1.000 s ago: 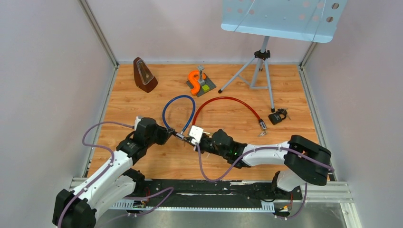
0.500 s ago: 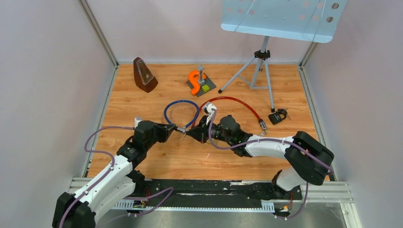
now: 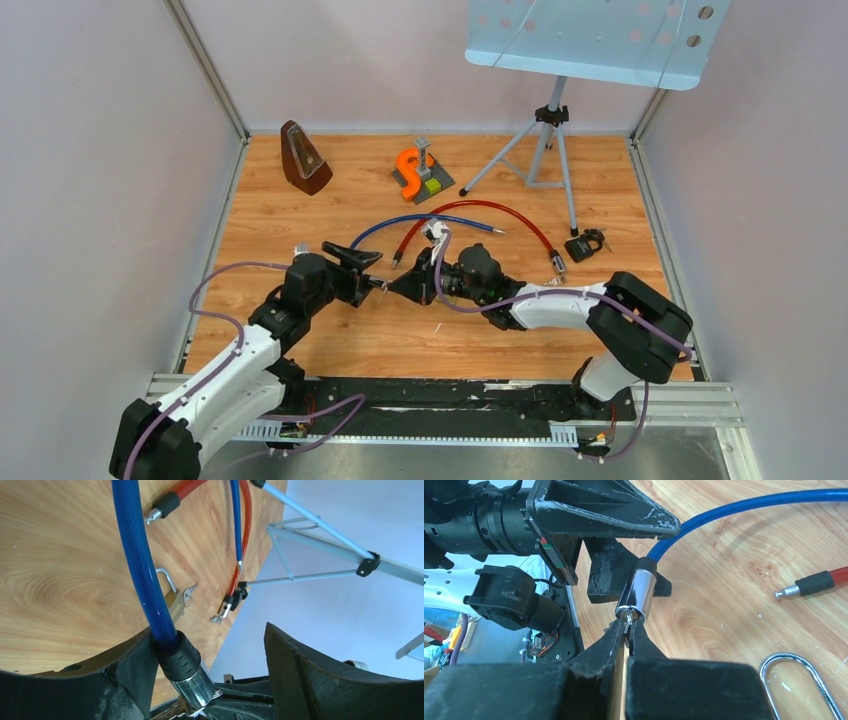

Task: Unlock with the key

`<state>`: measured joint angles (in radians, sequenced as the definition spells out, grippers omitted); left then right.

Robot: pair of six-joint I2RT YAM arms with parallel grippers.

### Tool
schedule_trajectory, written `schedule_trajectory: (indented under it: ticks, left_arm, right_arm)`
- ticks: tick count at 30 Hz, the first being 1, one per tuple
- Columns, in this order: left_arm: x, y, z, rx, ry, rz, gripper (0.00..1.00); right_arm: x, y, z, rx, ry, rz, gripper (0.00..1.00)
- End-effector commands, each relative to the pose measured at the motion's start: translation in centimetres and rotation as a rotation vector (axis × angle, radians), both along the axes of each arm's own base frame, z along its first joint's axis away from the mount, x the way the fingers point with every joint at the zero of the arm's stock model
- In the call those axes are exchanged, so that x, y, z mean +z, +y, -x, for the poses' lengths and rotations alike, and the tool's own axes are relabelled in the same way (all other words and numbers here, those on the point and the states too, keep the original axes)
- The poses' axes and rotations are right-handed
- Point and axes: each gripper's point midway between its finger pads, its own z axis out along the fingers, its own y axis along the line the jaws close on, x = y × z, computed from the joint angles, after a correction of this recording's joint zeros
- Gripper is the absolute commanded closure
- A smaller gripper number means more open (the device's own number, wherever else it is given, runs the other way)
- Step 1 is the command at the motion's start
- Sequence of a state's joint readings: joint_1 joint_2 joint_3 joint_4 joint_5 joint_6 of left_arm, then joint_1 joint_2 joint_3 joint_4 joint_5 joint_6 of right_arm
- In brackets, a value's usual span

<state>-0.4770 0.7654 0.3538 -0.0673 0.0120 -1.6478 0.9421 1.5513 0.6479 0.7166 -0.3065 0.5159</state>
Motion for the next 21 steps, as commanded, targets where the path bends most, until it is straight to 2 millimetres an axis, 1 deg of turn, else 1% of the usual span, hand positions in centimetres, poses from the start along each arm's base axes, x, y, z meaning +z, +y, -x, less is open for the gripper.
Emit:
schedule_trajectory:
  ticks: [1, 3, 4, 5, 6, 7, 8, 9, 10, 11, 12, 13, 14, 15, 16, 17, 18, 21]
  left_arm:
    - [2.2, -1.9, 0.2, -0.090, -0.044, 0.066, 0.22]
    - [1.9, -2.1, 0.2, -0.104, -0.035, 0.062, 0.29]
    - [2.0, -2.2, 0.2, -0.110, -0.038, 0.057, 0.36]
    - [1.9, -2.1, 0.2, -0.111, -0.033, 0.049, 0.45]
    - [1.6, -2.0, 0.4, -0.115, -0.027, 0.027, 0.50]
    - [2.0, -1.9, 0.3, -0.117, -0.038, 0.017, 0.62]
    - [1.7, -1.7, 0.4, -0.125, -0.043, -0.023, 0.67]
    - [2.3, -1.6, 0.3, -0.127, -0.064, -0.040, 0.76]
    - [1.9, -1.0, 0.3, -0.138, -0.071, -0.104, 0.80]
    - [2.9, -0.8, 0.0, -0.140, -0.100, -0.129, 0.87]
    - [2.4, -0.1, 0.0, -0.148, -0.112, -0.207, 0.89]
    - [3.2, 0.2, -0.4, -0.147, -0.135, -0.235, 0.92]
    - [2.7, 1.0, -0.6, -0.155, -0.148, -0.308, 0.94]
    - [3.1, 1.4, -1.1, -0.153, -0.161, -0.340, 0.95]
    - [2.7, 2.0, -1.2, -0.177, -0.175, -0.411, 0.95]
    - [2.5, 2.3, -1.7, -0.182, -0.170, -0.446, 0.96]
    - [2.0, 3.1, -2.0, -0.194, -0.180, -0.525, 0.96]
    - [0.4, 4.5, -3.4, -0.231, -0.141, -0.669, 0.97]
  right_arm:
    - [1.4, 0.9, 0.5, 0.038, -0.008, -0.058, 1.00]
    - [1.6, 1.0, 0.7, 0.045, -0.006, -0.062, 1.00]
    - [1.7, 1.0, 0.7, 0.048, -0.005, -0.062, 1.00]
    - [1.9, 1.0, 0.8, 0.053, -0.004, -0.062, 1.00]
    - [1.9, 1.0, 0.9, 0.060, 0.000, -0.055, 0.98]
    - [2.1, 1.1, 1.0, 0.066, -0.002, -0.053, 0.94]
    - [2.1, 1.0, 1.1, 0.069, 0.002, -0.044, 0.89]
    - [2.3, 0.9, 1.0, 0.064, 0.000, -0.039, 0.87]
    - [2.4, 0.7, 0.9, 0.057, -0.006, -0.031, 0.86]
    - [2.4, 0.5, 0.6, 0.042, -0.008, -0.021, 0.83]
    - [2.4, 0.1, 0.4, 0.026, -0.009, -0.011, 0.77]
    - [2.4, -0.3, 0.1, 0.009, -0.013, -0.002, 0.70]
    - [2.3, -0.8, -0.2, -0.010, -0.012, 0.011, 0.63]
    - [2.1, -1.4, -0.5, -0.032, -0.009, 0.026, 0.59]
    - [2.0, -2.1, -1.0, -0.061, -0.006, 0.040, 0.55]
    - [1.8, -2.9, -1.4, -0.091, 0.001, 0.058, 0.51]
    - [1.7, -3.8, -1.9, -0.126, 0.006, 0.075, 0.48]
    - [0.8, -6.8, -3.4, -0.238, 0.028, 0.160, 0.40]
